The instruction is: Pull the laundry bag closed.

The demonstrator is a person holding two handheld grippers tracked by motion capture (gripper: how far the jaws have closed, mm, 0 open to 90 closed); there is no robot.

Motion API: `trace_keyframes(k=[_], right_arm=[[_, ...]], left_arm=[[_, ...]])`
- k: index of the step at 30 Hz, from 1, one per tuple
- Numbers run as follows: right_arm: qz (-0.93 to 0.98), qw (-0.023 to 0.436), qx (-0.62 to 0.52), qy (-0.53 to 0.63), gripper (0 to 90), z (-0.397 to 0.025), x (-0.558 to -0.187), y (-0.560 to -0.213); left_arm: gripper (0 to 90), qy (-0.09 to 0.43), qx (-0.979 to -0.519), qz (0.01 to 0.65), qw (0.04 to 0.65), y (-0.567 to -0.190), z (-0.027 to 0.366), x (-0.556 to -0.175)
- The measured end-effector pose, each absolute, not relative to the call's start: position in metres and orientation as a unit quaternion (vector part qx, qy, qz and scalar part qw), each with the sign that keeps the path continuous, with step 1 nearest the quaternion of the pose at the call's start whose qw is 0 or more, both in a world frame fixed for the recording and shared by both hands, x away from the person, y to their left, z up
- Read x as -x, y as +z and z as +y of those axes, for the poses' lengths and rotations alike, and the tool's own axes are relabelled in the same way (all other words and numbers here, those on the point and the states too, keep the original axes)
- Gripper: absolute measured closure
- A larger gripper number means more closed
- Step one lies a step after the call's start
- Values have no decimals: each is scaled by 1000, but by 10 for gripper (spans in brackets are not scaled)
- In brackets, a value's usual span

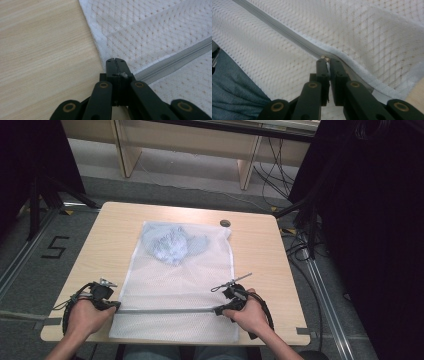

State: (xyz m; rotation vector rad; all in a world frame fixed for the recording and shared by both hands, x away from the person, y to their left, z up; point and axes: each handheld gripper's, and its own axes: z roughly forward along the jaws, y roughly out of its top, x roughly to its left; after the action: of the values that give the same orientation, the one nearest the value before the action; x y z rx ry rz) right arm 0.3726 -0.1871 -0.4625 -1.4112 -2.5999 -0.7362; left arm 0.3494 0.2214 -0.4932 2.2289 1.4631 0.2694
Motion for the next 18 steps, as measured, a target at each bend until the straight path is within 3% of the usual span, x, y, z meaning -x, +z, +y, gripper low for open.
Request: trace_keyframes(k=[18], right_arm=[[-846, 38, 474, -242, 869, -200, -373, -461]], left_arm=[[897, 98, -809, 533, 228, -493, 221, -349]])
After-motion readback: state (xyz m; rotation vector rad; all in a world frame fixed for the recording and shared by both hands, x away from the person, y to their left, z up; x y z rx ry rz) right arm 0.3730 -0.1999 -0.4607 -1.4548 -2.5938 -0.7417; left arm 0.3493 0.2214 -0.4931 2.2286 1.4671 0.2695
